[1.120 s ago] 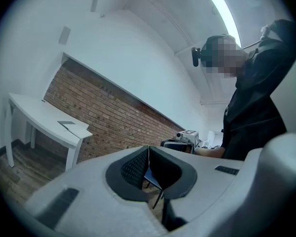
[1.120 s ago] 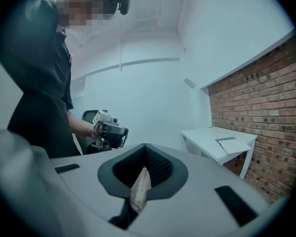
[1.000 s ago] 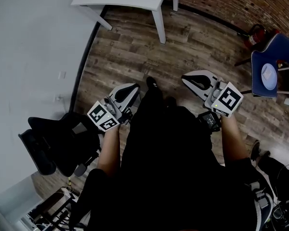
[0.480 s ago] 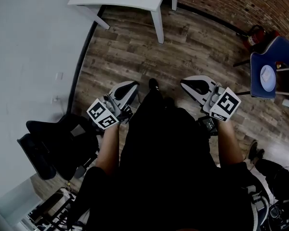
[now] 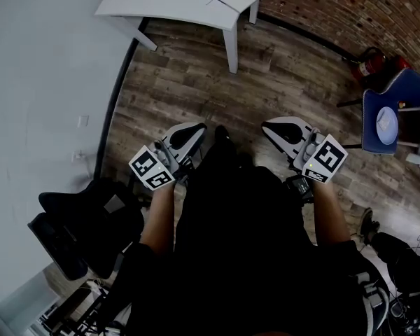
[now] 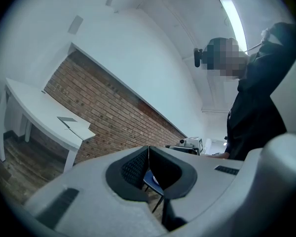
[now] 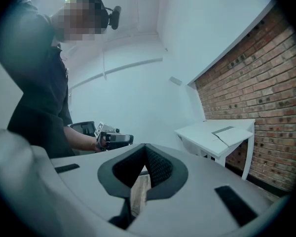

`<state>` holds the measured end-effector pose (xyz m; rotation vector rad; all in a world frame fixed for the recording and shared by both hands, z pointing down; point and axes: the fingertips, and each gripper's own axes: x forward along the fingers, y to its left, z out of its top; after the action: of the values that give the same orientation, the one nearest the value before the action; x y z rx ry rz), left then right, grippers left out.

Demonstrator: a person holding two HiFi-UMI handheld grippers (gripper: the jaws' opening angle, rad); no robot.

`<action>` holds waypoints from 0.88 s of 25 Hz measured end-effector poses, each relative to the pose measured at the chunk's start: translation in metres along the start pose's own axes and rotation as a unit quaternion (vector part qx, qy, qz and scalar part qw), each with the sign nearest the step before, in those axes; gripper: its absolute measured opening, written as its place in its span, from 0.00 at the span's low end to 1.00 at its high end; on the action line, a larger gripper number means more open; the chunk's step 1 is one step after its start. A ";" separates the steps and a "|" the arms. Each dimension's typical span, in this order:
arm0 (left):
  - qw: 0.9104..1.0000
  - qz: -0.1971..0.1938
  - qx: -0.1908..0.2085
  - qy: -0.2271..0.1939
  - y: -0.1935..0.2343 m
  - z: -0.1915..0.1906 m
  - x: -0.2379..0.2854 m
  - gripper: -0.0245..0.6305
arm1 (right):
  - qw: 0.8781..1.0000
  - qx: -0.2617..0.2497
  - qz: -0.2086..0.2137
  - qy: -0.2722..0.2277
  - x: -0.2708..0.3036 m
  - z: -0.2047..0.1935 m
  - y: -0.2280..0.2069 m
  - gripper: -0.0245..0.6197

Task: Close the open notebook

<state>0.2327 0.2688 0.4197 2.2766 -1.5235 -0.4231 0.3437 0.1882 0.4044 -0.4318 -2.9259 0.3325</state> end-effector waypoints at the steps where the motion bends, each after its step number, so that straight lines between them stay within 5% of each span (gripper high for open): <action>1: 1.000 0.000 -0.001 -0.003 0.010 0.005 0.000 0.07 | 1.000 0.004 -0.002 0.000 0.007 0.002 -0.008 0.05; 14: 0.999 -0.018 0.000 -0.030 0.150 0.100 -0.005 0.07 | 1.000 0.003 -0.022 0.015 0.119 0.063 -0.097 0.05; 22: 0.999 -0.021 -0.007 -0.043 0.217 0.126 -0.014 0.07 | 0.998 0.010 -0.055 0.003 0.157 0.085 -0.131 0.05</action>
<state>-0.0054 0.1888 0.4079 2.3107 -1.5102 -0.5492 0.1437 0.0967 0.3750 -0.2656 -2.9229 0.3447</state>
